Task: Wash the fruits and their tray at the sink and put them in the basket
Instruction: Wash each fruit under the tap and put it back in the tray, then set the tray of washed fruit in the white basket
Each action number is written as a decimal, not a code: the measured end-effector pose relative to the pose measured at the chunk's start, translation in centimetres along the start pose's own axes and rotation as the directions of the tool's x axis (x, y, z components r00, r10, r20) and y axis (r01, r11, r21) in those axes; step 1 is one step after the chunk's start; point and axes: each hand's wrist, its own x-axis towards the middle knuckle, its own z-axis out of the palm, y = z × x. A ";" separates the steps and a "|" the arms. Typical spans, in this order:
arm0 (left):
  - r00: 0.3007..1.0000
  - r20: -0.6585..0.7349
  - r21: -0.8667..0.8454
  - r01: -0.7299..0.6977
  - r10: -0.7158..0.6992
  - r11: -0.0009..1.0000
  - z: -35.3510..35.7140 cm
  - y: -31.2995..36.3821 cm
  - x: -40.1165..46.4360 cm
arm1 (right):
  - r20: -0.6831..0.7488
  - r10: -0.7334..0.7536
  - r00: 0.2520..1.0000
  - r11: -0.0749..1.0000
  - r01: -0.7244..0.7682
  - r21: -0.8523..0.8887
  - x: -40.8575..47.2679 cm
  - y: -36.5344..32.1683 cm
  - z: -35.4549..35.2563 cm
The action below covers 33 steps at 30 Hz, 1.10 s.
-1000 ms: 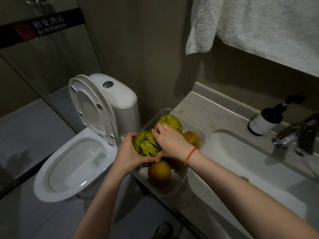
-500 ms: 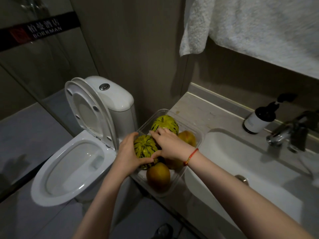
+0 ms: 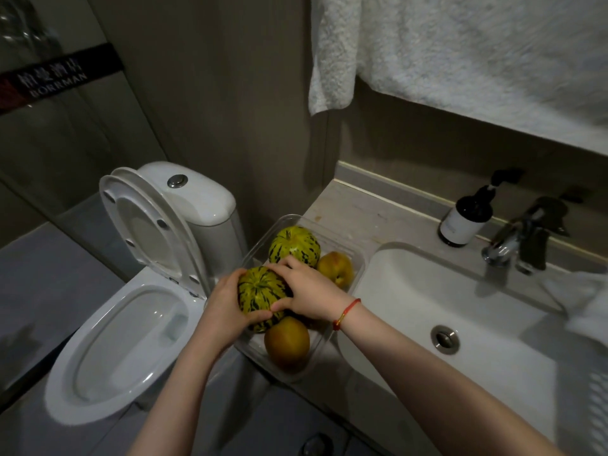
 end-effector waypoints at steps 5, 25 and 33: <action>1.000 0.012 -0.060 0.011 -0.010 0.998 -0.3 0.3 -0.3 | -0.045 -0.017 0.999 0.998 0.020 0.051 -0.6 0.4 0.2; 0.752 0.051 -0.485 0.594 -0.657 0.642 1.8 -1.7 -2.9 | -0.279 0.398 0.874 0.916 -0.359 0.180 2.6 9.5 -4.7; 0.714 0.016 -0.565 0.584 -0.700 0.583 4.1 -0.4 -3.0 | -0.171 0.449 0.877 0.862 -0.374 0.341 3.7 10.7 -3.7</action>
